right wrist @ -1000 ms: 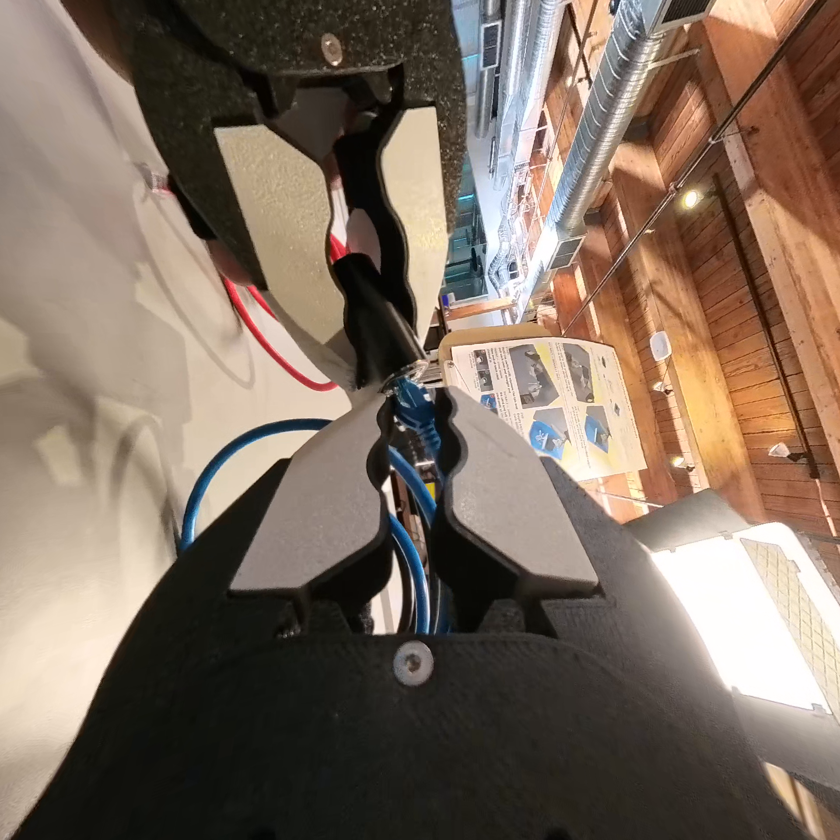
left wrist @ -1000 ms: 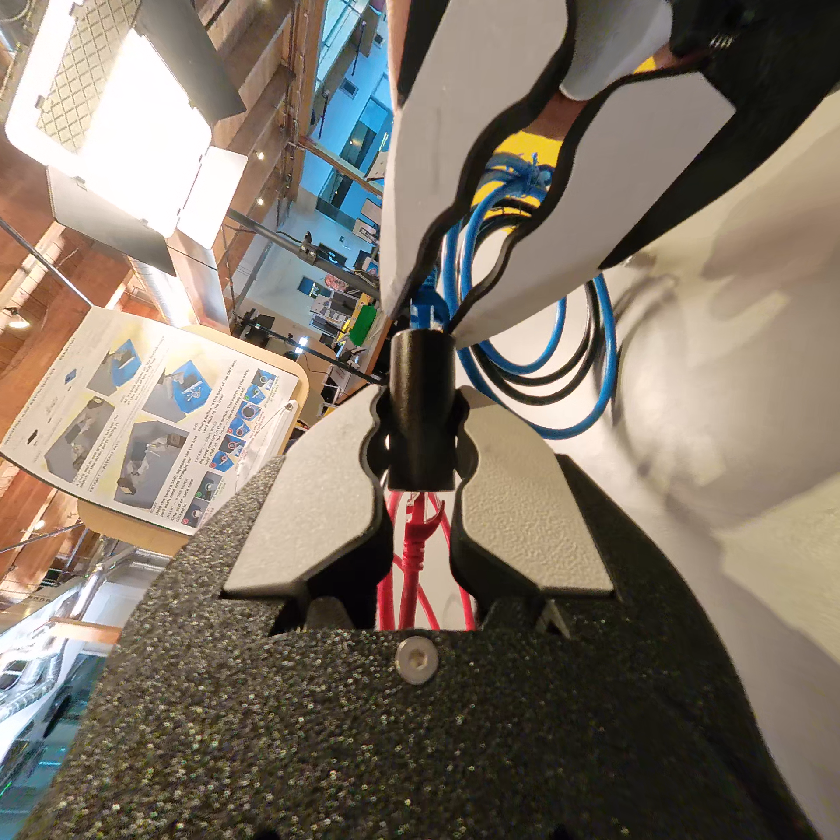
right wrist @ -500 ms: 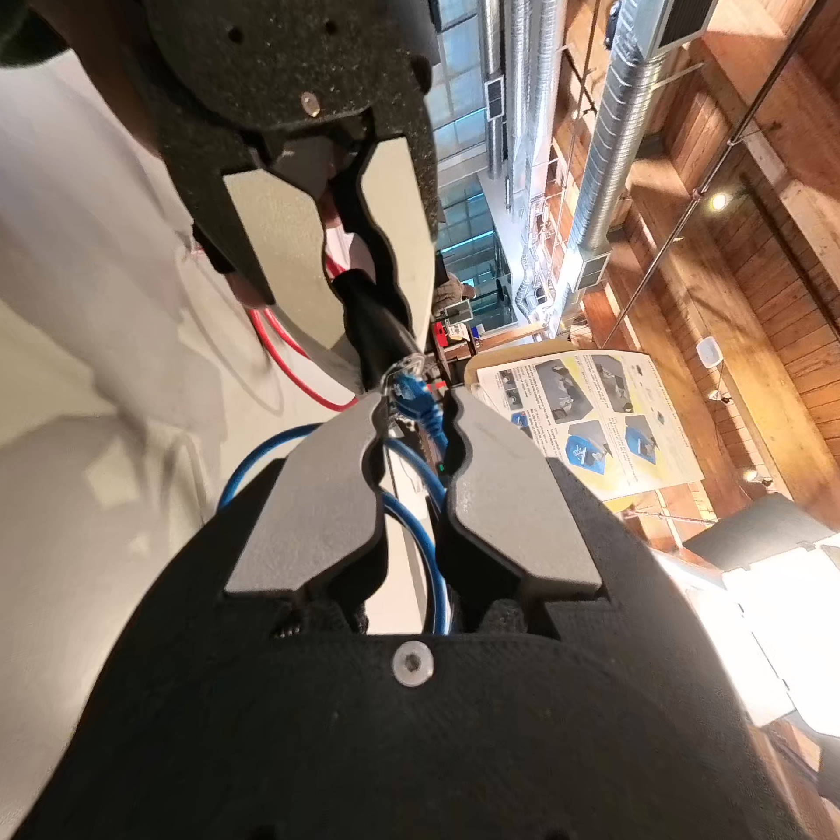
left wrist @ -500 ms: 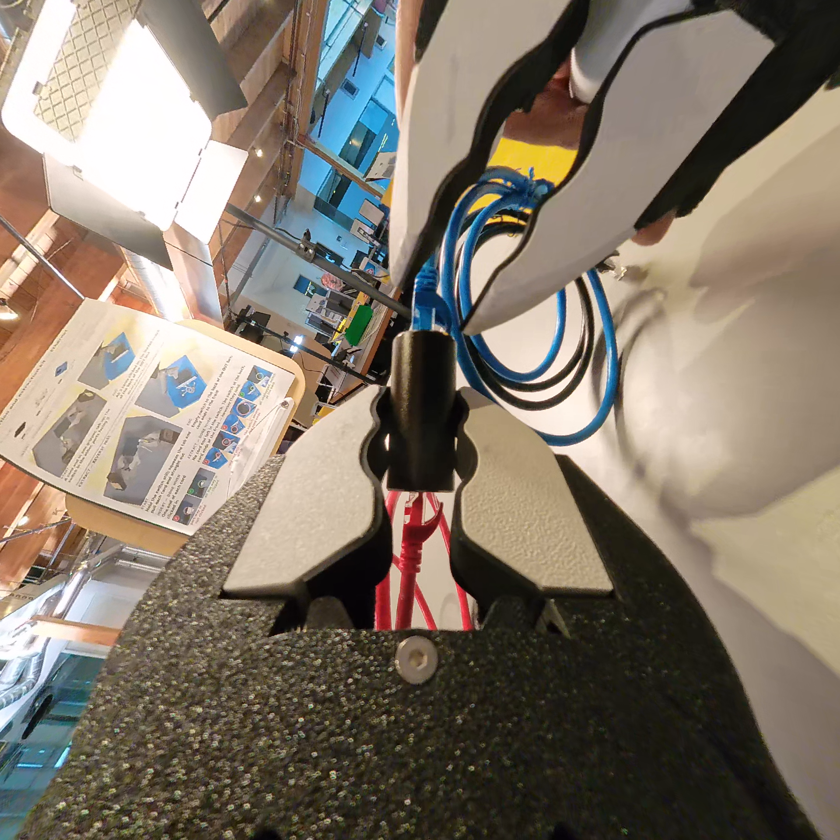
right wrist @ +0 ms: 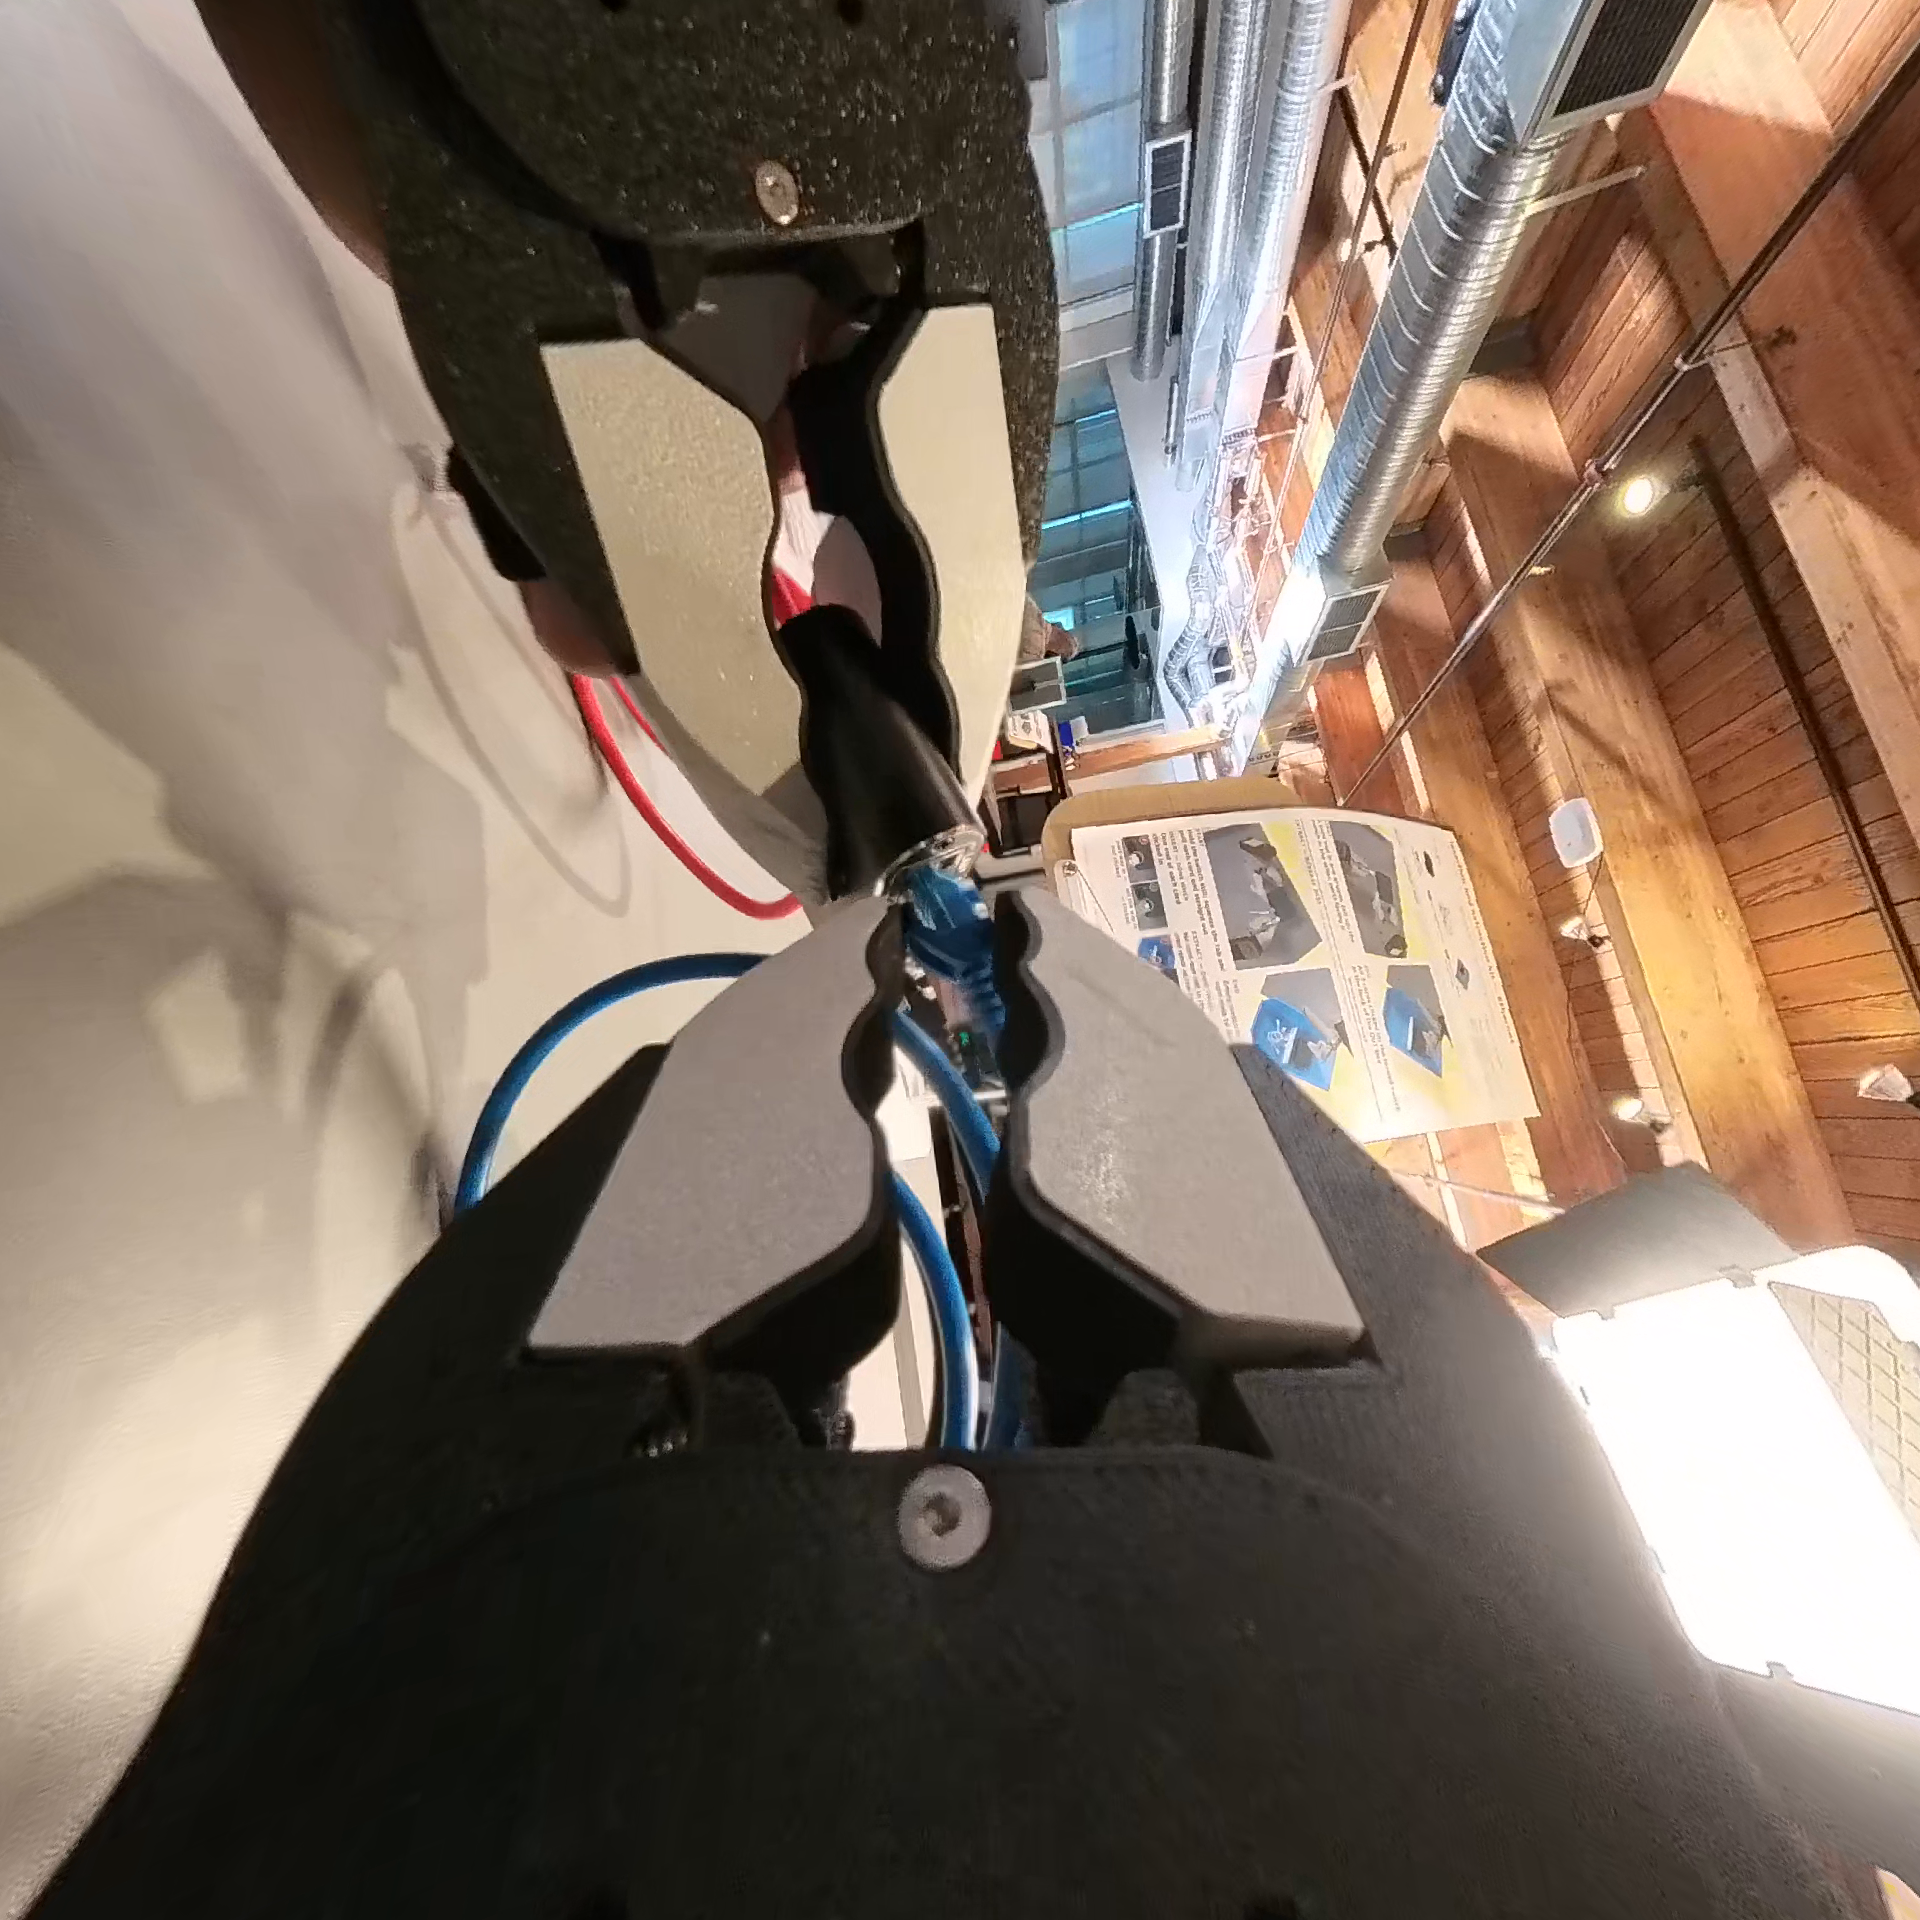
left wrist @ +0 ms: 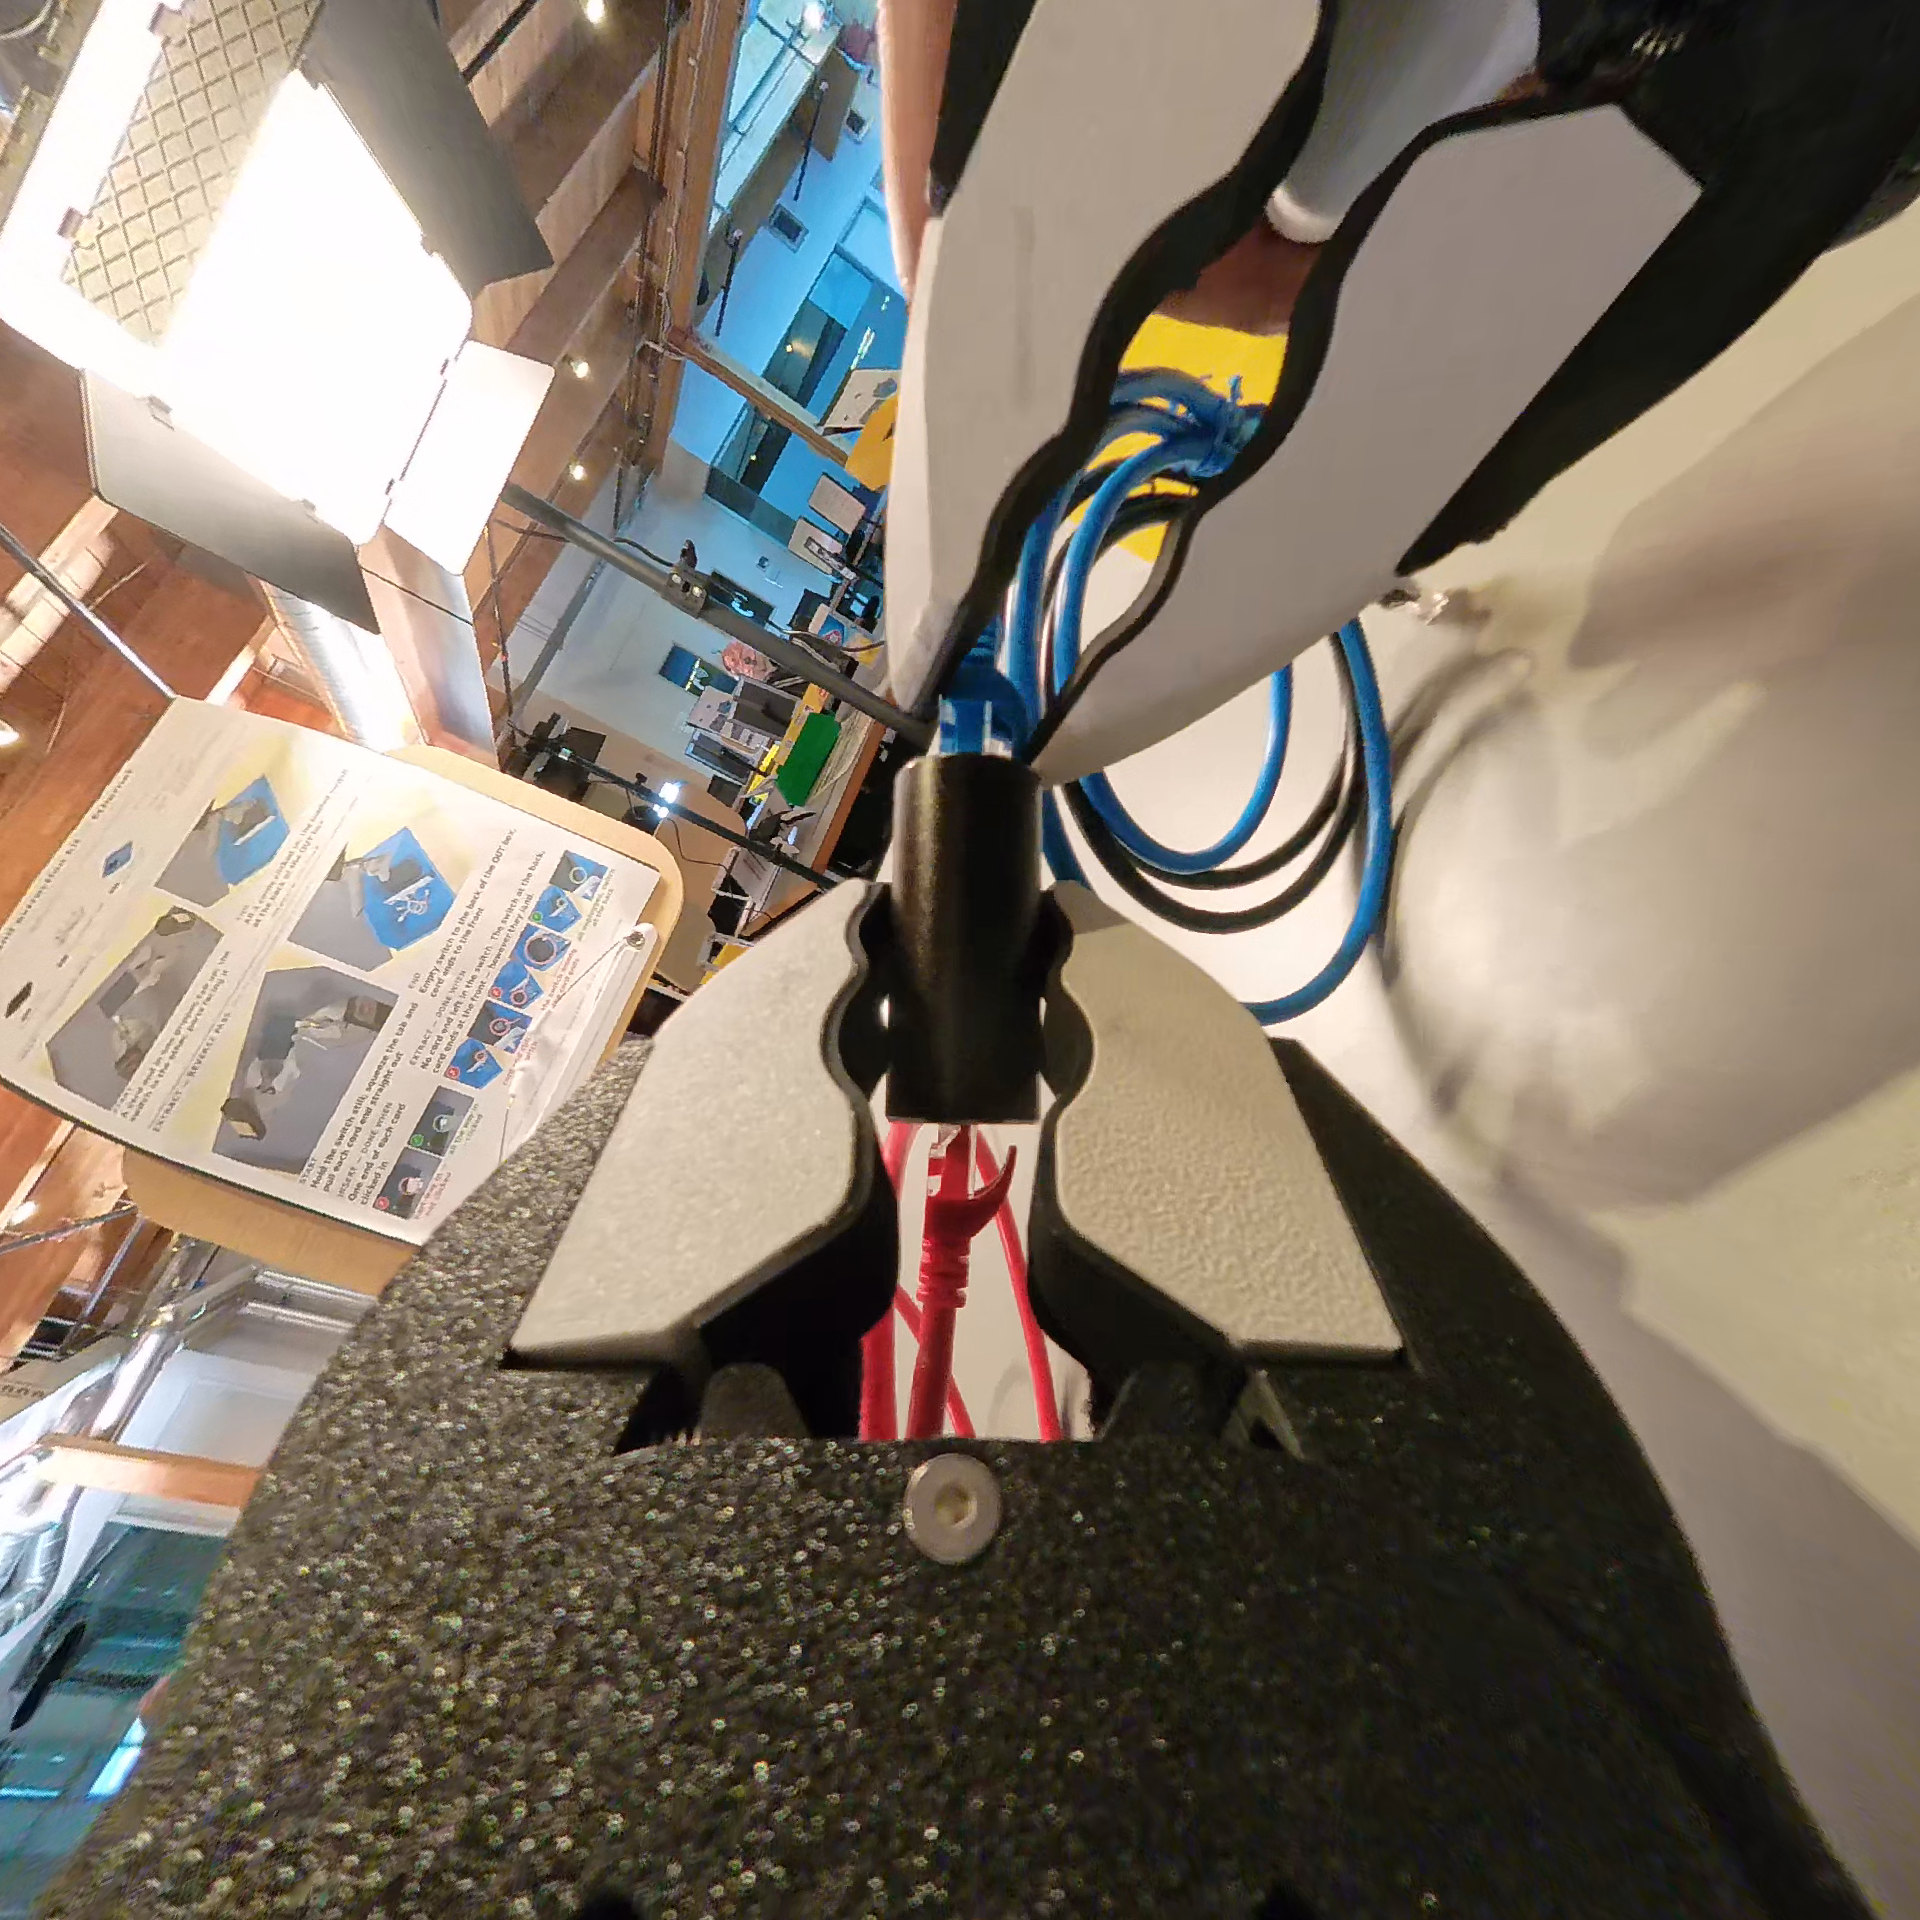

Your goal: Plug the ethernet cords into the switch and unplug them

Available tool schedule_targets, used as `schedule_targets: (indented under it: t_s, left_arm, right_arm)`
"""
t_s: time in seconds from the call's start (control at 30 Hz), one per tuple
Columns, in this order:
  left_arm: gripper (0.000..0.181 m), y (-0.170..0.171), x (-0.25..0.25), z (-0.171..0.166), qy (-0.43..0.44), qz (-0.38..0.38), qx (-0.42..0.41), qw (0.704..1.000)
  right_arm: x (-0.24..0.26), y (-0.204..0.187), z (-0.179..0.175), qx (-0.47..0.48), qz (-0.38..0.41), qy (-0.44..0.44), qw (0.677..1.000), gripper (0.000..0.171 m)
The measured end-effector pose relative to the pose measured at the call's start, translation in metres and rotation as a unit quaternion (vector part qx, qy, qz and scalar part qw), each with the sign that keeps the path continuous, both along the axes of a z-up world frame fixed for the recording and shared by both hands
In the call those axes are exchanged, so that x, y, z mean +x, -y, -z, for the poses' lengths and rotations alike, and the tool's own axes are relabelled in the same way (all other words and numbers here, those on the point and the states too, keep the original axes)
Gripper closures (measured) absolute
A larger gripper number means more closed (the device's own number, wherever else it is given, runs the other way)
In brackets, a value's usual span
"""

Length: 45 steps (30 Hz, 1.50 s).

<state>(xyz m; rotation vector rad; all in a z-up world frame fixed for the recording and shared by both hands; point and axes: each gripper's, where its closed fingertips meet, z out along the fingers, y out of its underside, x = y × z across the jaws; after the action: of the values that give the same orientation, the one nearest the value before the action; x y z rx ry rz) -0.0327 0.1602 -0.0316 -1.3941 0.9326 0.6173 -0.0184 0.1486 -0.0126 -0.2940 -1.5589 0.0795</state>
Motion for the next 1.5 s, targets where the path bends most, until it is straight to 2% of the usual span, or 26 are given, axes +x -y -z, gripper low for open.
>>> schedule_targets:
  t_s: [0.43, 0.5, 0.57, 0.63, 0.77, 0.87, 0.9, 1.03, 1.13, 1.3, 1.4, 1.5]
  left_arm:
    - [0.155, -0.001, -0.008, -0.009, -0.027, -0.041, 0.039, 0.998]
    - [0.151, -0.001, -0.009, -0.012, -0.058, -0.059, 0.053, 0.995]
    - [0.155, 0.0, -0.016, -0.013, -0.141, -0.102, 0.072, 0.982]
    - [0.155, 0.0, -0.01, 0.002, -0.229, -0.097, 0.076, 0.965]
    - [0.155, -0.008, -0.025, -0.009, -0.131, -0.135, 0.067, 0.98]
    - [0.151, -0.005, -0.031, -0.009, -0.106, -0.132, 0.057, 0.984]
    - [0.155, -0.006, -0.035, -0.006, -0.099, -0.136, 0.049, 0.984]
    - [0.155, -0.01, -0.062, -0.001, -0.047, -0.183, 0.019, 0.982]
    - [0.155, -0.009, -0.083, -0.001, -0.014, -0.225, 0.01, 0.974]
    - [0.155, -0.003, -0.115, -0.002, 0.031, -0.286, 0.004, 0.958]
    - [0.155, -0.002, -0.12, -0.004, 0.046, -0.289, 0.005, 0.956]
    - [0.155, -0.002, -0.118, -0.003, 0.047, -0.286, 0.001, 0.957]
  right_arm:
    - [-0.007, -0.003, -0.01, 0.018, 0.047, -0.041, 0.998, 0.157]
    - [-0.007, -0.004, -0.011, 0.019, 0.056, -0.044, 0.997, 0.158]
    - [-0.004, -0.018, -0.023, 0.008, 0.099, -0.082, 0.992, 0.158]
    - [0.013, -0.04, -0.054, -0.077, 0.118, -0.151, 0.978, 0.158]
    - [0.015, -0.039, -0.035, -0.043, 0.117, -0.108, 0.986, 0.159]
    - [0.016, -0.04, -0.044, -0.088, 0.105, -0.122, 0.983, 0.158]
    - [0.016, -0.042, -0.044, -0.107, 0.105, -0.118, 0.982, 0.158]
    - [0.014, -0.064, -0.023, -0.18, 0.13, -0.058, 0.973, 0.158]
    - [0.016, -0.084, -0.014, -0.266, 0.14, -0.037, 0.953, 0.157]
    - [0.026, -0.129, 0.003, -0.394, 0.204, -0.032, 0.896, 0.157]
    - [0.04, -0.164, 0.03, -0.431, 0.284, -0.01, 0.857, 0.156]
    - [0.047, -0.178, 0.065, -0.459, 0.325, 0.048, 0.826, 0.158]
